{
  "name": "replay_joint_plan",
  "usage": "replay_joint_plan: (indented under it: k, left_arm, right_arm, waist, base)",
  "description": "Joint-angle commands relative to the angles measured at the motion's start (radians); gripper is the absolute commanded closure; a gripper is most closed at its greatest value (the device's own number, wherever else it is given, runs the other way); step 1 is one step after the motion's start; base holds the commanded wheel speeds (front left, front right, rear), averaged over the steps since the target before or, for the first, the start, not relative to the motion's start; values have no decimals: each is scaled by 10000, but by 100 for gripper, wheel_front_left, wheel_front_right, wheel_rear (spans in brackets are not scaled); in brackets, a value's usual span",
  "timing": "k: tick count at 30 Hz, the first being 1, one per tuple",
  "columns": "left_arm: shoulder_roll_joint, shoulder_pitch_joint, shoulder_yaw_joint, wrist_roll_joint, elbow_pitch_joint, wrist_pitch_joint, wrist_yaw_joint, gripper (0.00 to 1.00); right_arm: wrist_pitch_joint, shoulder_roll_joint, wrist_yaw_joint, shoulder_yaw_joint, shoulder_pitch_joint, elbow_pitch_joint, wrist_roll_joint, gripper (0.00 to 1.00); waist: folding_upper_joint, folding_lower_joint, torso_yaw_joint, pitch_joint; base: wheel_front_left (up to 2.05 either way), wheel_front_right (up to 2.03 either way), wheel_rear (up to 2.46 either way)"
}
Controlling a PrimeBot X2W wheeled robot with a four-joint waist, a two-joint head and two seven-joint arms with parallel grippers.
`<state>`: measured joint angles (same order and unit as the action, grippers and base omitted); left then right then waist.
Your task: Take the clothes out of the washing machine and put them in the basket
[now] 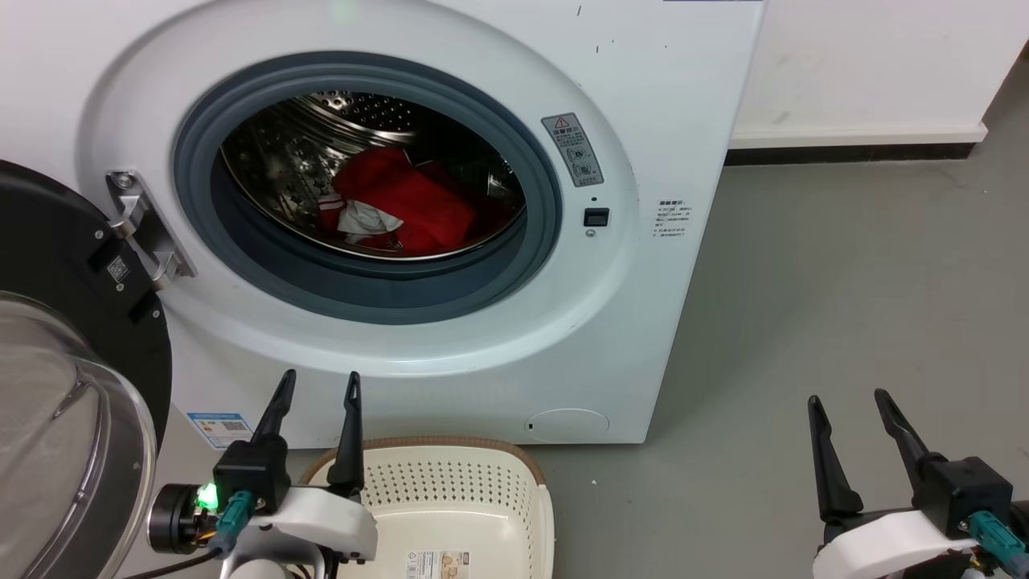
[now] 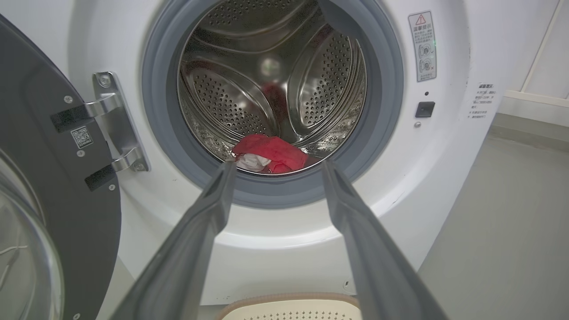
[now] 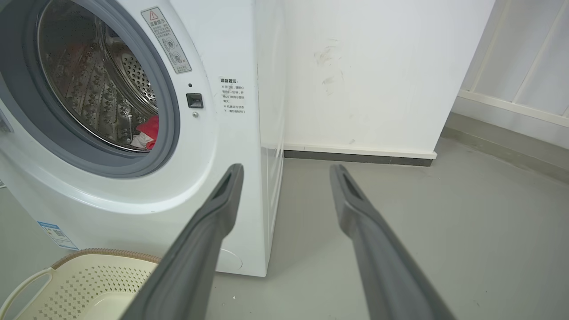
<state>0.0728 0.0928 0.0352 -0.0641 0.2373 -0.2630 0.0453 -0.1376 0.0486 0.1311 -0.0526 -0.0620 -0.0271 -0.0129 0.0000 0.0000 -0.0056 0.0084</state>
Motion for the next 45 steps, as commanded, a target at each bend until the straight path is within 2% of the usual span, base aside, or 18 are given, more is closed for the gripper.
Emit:
replay_joint_plan:
  k: [1,9,14,19,32,45]
  left_arm:
    - [-36,154,-98,-102,56,-27,-9,0]
    - [71,1121,-220,-114,285,-27,20,0]
    - [418,2529,-319,-143,768,27,72,0]
    - [846,4194,-608,-447,1399,571,204,0]
    - [2825,7894,-837,-294,2804,2827,393,0]
    - [4626,10407,-920,-131,4150,4378,497,0]
  right_arm:
    - [-28,28,-7,19,41,-45,-42,0]
    - [-143,27,-7,119,458,46,-147,0]
    - [-232,25,-7,180,861,94,-353,0]
    - [-435,24,-7,362,1410,28,-471,0]
    - [-1184,13,-7,1152,2962,-483,-1301,0]
    - [-1274,15,-7,1623,3666,-539,-2034,0]
  waist:
    - [0,0,-34,50]
    - [0,0,-371,676]
    - [0,0,-833,1555]
    - [0,0,-1463,2665]
    - [0,0,-2981,5496]
    - [0,0,-3988,7042]
  base:
    - [0,0,0]
    - [0,0,0]
    - [0,0,0]
    - [0,0,0]
    - [0,0,0]
    - [0,0,0]
